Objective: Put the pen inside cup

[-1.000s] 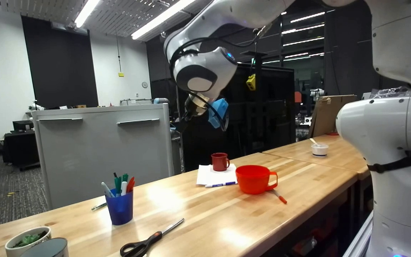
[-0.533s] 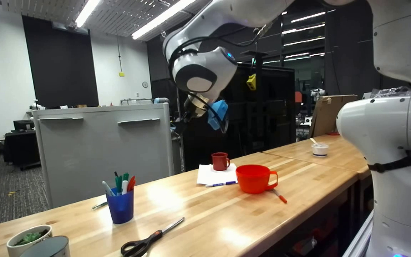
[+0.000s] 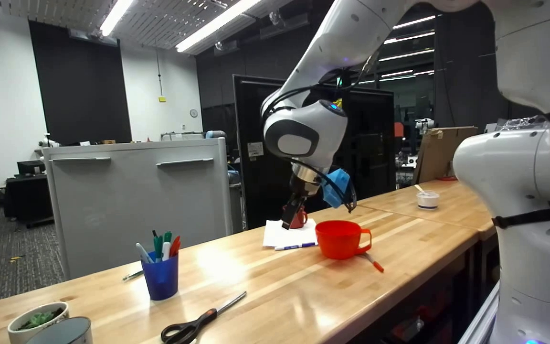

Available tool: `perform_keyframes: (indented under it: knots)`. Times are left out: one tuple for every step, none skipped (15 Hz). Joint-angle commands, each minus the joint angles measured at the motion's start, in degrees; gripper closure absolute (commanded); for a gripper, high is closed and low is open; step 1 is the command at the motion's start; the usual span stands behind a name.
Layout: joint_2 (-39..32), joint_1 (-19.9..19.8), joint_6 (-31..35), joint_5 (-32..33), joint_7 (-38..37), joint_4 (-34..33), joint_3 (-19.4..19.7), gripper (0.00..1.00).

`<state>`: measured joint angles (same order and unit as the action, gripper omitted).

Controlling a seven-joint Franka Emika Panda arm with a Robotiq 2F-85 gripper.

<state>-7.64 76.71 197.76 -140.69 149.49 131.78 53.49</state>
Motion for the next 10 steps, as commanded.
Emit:
perform_keyframes:
  knots:
    - [3.80,-3.88,0.78,1.33,-0.27,3.83,-3.66,0.00]
    - [4.06,-4.75,0.77,1.38,-0.27,4.70,-4.56,0.00]
    - [5.17,-5.60,0.75,1.90,-0.27,5.52,-5.56,0.00]
    - [5.42,-6.06,0.75,2.16,-0.28,5.81,-6.19,0.00]
    - [6.42,-6.69,0.75,2.60,-0.31,6.51,-7.16,0.00]
    - [7.22,-7.13,0.75,2.94,-0.33,7.23,-8.03,0.00]
    - [8.09,-7.31,0.74,3.28,-0.34,7.74,-8.68,0.00]
    - [8.27,-7.28,0.73,3.48,-0.35,7.98,-9.08,0.00]
    - [8.25,-7.10,0.72,3.69,-0.36,8.06,-9.24,0.00]
    - [8.17,-6.82,0.70,3.78,-0.36,7.97,-9.21,0.00]
